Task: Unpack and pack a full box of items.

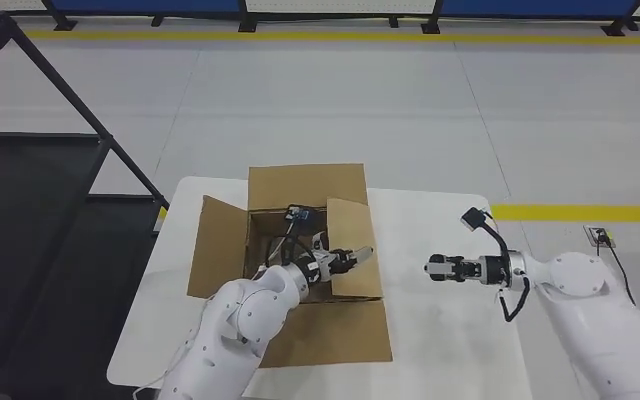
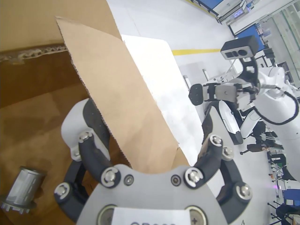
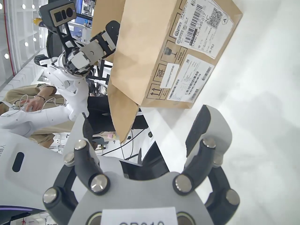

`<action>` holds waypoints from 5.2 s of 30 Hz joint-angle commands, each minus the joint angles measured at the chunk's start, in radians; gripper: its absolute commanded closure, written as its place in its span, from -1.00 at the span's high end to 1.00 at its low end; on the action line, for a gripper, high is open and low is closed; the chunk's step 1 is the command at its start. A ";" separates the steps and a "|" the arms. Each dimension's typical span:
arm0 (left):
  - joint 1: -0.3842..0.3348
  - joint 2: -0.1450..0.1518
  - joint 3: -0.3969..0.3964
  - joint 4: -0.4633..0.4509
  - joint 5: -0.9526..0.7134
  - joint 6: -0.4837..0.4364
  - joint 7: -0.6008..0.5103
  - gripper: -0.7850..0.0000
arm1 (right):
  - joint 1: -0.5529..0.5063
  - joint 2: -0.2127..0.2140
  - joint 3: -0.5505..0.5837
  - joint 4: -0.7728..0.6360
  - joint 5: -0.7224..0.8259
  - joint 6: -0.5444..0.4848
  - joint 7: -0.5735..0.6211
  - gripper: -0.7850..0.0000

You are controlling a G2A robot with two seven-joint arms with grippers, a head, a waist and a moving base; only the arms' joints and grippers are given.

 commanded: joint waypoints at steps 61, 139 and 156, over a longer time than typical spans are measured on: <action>-0.068 -0.111 0.168 0.020 0.067 0.070 0.085 1.00 | -0.014 0.328 -0.071 -0.164 0.234 -0.330 -0.330 1.00; 0.256 -0.197 0.005 -0.416 0.527 0.014 0.127 1.00 | 0.071 0.455 -0.219 -0.264 0.293 -0.387 -0.387 1.00; 0.893 -0.087 -0.400 -0.626 0.441 -0.607 0.136 1.00 | 0.337 0.383 -0.433 -0.223 0.324 -0.336 -0.337 1.00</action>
